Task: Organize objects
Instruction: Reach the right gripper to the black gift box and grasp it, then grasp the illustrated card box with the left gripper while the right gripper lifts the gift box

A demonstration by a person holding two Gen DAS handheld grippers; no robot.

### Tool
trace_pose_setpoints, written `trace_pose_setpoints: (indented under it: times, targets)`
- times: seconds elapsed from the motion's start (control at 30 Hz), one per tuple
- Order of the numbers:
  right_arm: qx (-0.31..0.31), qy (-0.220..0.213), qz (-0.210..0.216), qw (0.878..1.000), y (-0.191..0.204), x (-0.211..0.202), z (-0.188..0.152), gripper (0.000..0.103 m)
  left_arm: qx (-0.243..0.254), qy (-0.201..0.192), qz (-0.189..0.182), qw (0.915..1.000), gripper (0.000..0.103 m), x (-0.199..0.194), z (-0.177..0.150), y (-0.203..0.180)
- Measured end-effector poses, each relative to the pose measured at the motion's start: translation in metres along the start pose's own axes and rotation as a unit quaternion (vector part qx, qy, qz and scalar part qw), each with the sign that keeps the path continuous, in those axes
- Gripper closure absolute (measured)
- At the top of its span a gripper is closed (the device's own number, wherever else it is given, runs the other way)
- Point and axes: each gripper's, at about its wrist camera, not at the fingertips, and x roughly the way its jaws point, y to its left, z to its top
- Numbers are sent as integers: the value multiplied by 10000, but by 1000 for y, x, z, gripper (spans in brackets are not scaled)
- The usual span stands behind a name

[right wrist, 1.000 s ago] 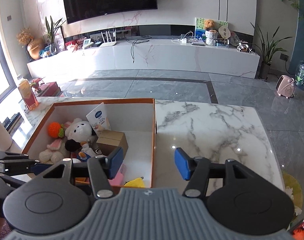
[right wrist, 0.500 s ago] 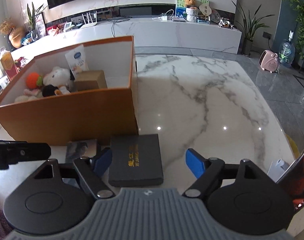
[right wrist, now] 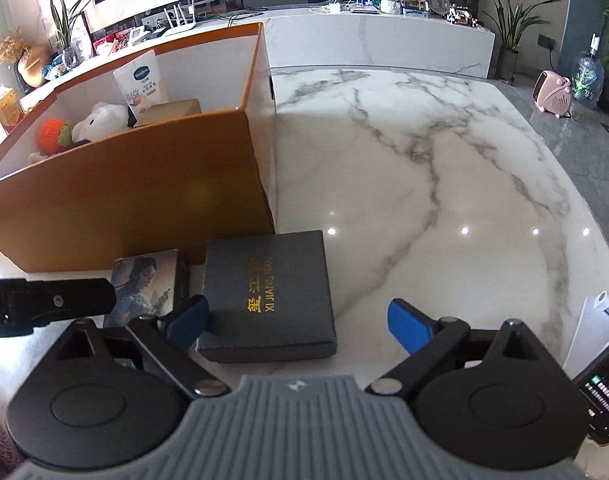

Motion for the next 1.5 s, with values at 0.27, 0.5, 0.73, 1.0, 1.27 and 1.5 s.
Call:
trace_pose_setpoints:
  times: [0.27, 0.5, 0.73, 1.0, 1.27, 1.5]
  targets:
    - [121, 231, 316, 9992, -1, 7, -3, 8, -109, 19, 129, 9999, 16, 7, 2, -2]
    - [82, 394, 107, 9991, -1, 13, -5, 24, -170, 87, 80, 9998, 16, 10, 3, -5]
    - [399, 470, -72, 9981, -18, 10, -5, 24, -39, 218, 263, 9994, 16, 20, 3, -20]
    - [178, 514, -180, 9984, -13, 10, -7, 24, 190, 498, 602, 9968, 15, 40, 0, -34]
    - [47, 519, -219, 9984, -11, 12, -8, 24, 603, 412, 734, 9946, 20, 42, -3, -39]
    - [-91, 495, -159, 9986, -7, 13, -7, 22, 686, 463, 506, 9953, 28, 35, -1, -33]
